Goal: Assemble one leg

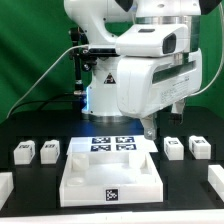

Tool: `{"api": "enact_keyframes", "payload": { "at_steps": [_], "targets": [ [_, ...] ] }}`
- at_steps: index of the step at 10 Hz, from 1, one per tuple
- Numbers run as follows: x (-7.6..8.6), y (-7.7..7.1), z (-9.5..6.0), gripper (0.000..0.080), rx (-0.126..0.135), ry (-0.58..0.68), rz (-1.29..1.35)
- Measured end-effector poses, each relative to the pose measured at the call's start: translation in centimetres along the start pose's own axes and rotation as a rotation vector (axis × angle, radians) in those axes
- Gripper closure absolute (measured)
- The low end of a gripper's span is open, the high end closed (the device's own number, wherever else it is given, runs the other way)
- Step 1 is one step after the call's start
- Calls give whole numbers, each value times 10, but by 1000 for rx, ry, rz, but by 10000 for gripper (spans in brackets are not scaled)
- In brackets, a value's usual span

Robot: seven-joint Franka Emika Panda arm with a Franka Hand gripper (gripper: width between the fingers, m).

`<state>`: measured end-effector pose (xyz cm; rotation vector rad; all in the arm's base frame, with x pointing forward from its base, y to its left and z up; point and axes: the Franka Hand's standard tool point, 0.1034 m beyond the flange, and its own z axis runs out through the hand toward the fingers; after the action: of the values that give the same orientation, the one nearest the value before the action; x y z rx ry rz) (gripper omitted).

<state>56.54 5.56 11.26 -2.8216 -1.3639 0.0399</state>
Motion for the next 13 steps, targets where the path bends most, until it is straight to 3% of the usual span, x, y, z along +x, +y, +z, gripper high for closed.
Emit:
{"api": "enact_keyframes", "payload": {
  "at_steps": [4, 5, 7, 9, 13],
  "targets": [
    [-1, -1, 1, 150, 1, -1, -50],
    [-5, -4, 4, 150, -15, 15, -127],
    [-35, -23, 11, 150, -30, 17, -429],
    [-55, -21, 11, 150, -27, 8, -710],
    [-56, -20, 14, 150, -26, -2, -805]
  ]
}}
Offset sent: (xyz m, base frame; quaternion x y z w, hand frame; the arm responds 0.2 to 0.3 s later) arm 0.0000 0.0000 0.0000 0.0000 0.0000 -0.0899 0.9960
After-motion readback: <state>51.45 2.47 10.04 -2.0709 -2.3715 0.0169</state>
